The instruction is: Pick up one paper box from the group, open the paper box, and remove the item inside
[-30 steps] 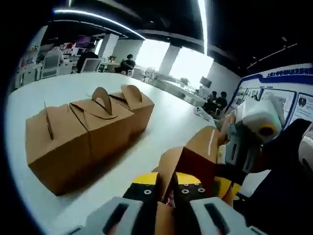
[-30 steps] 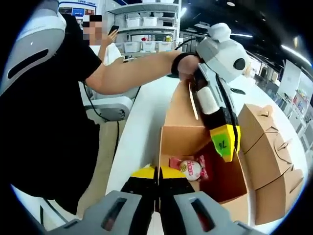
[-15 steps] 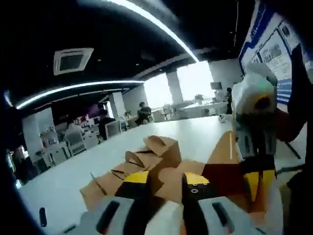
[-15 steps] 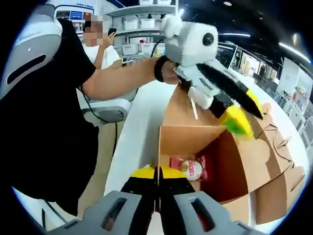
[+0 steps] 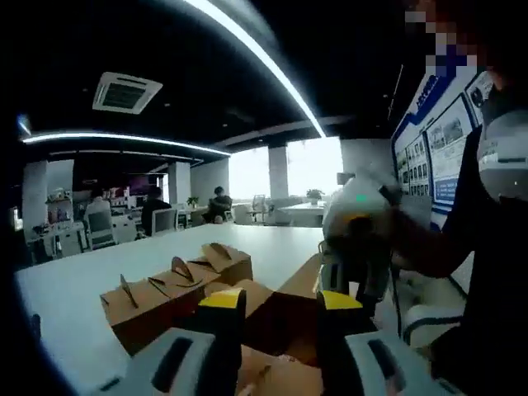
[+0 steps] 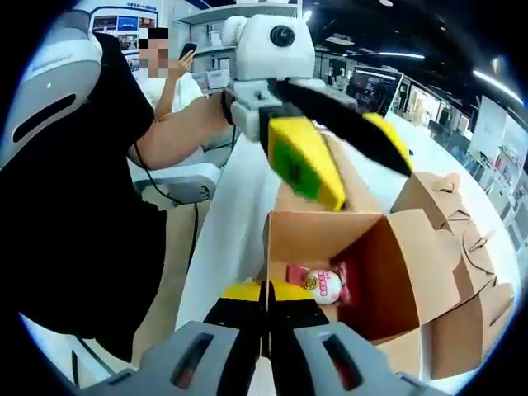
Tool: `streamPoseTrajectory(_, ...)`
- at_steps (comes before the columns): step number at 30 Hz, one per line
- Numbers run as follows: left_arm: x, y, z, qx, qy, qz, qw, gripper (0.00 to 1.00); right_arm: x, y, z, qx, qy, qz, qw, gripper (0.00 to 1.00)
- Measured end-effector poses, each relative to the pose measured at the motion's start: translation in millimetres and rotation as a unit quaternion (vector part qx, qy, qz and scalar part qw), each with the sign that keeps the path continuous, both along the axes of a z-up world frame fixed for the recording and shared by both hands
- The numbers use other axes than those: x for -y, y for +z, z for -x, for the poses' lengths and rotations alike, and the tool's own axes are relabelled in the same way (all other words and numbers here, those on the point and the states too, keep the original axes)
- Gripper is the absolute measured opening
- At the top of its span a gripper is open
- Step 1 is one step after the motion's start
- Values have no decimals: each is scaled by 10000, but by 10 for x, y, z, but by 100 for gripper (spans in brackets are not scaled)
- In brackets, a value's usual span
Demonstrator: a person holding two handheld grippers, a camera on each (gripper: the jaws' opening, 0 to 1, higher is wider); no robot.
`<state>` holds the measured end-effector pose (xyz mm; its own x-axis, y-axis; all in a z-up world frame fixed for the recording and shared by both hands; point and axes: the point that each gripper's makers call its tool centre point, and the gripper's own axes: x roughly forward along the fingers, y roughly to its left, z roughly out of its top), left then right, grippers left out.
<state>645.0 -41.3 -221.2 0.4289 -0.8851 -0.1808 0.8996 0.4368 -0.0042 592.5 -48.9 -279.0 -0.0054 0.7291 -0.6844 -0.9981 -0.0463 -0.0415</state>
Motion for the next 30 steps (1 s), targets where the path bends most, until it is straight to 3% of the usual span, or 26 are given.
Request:
streamPoseTrajectory(2, -5, -213, 13, -95, 55, -308, 9995, 37, 0, 1, -3, 6, -3, -8, 10000, 3)
streamPoseTrajectory(3, 18, -114, -11, -135, 145, 156, 9997, 37, -13, 6, -12, 49, 0, -37, 10000, 3)
streamPoseTrajectory(6, 23, -124, 6, -34, 211, 558, 9982, 38, -3, 17, -40, 153, -43, -51, 9999, 3)
streamPoseTrajectory(8, 32, -125, 46, -63, 109, 698, 9975, 44, 4, 37, -59, 388, -24, -121, 9992, 4)
streamPoseTrajectory(12, 62, -125, 67, 48, 28, 462, 9989, 47, 48, 176, -118, 1064, -74, -476, 9932, 14)
streamPoseTrajectory(14, 76, -124, 69, -24, 23, 396, 9992, 48, 83, 321, -103, 980, -280, -900, 9907, 16)
streamPoseTrajectory(16, 74, -130, 62, -25, 9, 330, 9995, 48, 113, 506, -125, 941, -487, -1472, 9834, 17)
streamPoseTrajectory(17, 72, -123, 69, -42, 22, 337, 9994, 48, 161, 508, -132, 842, -544, -1495, 9837, 19)
streamPoseTrajectory(19, 70, -125, 62, 7, 4, 325, 9995, 48, 184, 599, -204, 620, -844, -1904, 9761, 23)
streamPoseTrajectory(21, 71, -127, 63, 16, -9, 326, 9995, 48, 228, 686, -314, 622, -1198, -2361, 9623, 23)
streamPoseTrajectory(23, 67, -128, 56, 19, 25, 317, 9995, 48, 349, 702, -422, 361, -1776, -2825, 9420, 24)
streamPoseTrajectory(25, 63, -129, 52, 25, 67, 309, 9995, 48, 469, 624, -497, 392, -2184, -2932, 9299, 24)
streamPoseTrajectory(27, 62, -130, 53, 33, 109, 316, 9994, 48, 534, 512, -543, 402, -2501, -2903, 9228, 28)
streamPoseTrajectory(28, 60, -129, 50, 37, 131, 328, 9994, 48, 553, 450, -565, 465, -2595, -2783, 9236, 32)
streamPoseTrajectory(29, 62, -129, 53, 41, 137, 336, 9993, 48, 508, 535, -605, 640, -2631, -3084, 9119, 35)
streamPoseTrajectory(30, 63, -130, 54, 45, 139, 336, 9993, 48, 531, 492, -598, 653, -2706, -2964, 9136, 37)
